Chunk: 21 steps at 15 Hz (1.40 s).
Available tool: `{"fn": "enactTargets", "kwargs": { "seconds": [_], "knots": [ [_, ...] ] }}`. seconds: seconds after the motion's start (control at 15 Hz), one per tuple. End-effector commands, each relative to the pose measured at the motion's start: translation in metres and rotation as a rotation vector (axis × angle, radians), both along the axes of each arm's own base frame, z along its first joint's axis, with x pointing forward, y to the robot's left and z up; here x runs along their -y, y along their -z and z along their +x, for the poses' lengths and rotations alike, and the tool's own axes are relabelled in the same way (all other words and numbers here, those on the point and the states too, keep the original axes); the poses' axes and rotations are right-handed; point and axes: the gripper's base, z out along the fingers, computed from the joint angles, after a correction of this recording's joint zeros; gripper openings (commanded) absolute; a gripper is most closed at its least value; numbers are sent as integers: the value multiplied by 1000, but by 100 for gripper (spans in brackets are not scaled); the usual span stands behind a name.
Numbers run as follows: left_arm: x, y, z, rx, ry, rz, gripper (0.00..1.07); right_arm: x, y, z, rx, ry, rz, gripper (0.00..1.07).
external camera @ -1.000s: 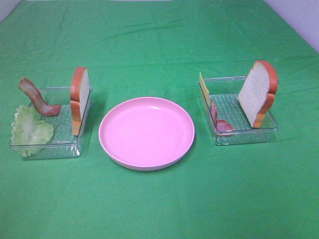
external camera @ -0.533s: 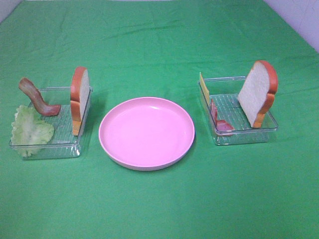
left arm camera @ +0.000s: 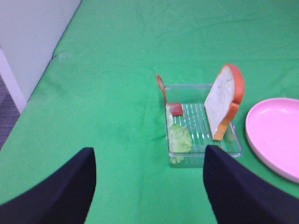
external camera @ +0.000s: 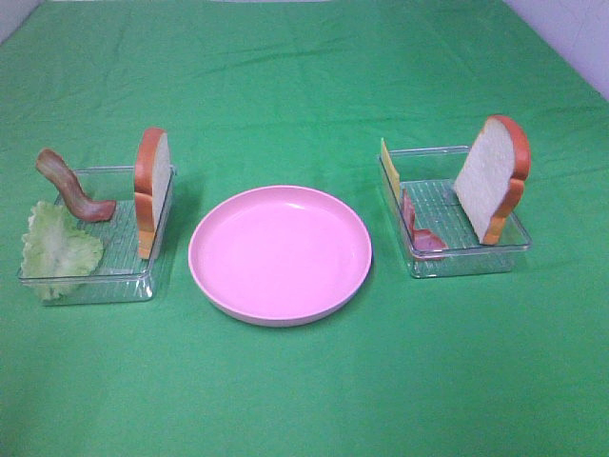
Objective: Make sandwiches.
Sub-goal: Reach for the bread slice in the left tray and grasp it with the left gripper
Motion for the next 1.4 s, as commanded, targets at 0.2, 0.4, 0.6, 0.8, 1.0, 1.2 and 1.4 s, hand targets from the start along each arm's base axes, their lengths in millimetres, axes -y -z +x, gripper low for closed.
{"fn": "enactTargets", "kwargs": {
  "seconds": [0.2,0.4,0.6,0.8,1.0,1.2,1.4],
  "knots": [
    [-1,-15,105,-155,2,-206,68,0,0,-2,16,-2,-9,71],
    [-4,-9,162,-351,0,-222,70,0,0,-2,16,-2,-9,71],
    [-6,-1,225,-582,23,-241,70,0,0,-2,16,-2,-9,71],
    [5,6,274,-723,94,-227,70,0,0,-2,16,-2,-9,71],
    [60,17,317,-792,252,-149,78,0,0,-2,16,-2,-9,71],
    [100,37,336,-881,329,-89,82,0,0,-2,16,-2,-9,71],
    [130,62,357,-943,268,8,82,0,0,-2,16,-2,-9,71]
  ]
}}
